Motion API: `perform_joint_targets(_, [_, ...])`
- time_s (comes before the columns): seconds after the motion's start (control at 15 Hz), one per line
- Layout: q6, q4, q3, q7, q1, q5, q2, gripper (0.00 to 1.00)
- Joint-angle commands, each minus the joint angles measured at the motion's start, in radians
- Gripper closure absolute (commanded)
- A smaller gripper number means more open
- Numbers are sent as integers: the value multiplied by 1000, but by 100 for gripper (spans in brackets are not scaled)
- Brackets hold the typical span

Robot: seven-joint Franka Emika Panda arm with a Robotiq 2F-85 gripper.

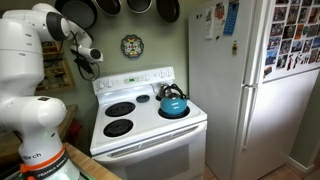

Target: Flip the switch on the wall

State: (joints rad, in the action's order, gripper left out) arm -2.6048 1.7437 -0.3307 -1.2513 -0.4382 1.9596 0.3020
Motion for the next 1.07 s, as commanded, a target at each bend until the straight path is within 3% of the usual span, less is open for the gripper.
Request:
perform_joint_targets(0.0, [-32, -79, 9, -48, -47, 68, 68, 100])
perform_joint_targets(1.0, [-10, -102, -6, -54, -56, 106, 69, 100])
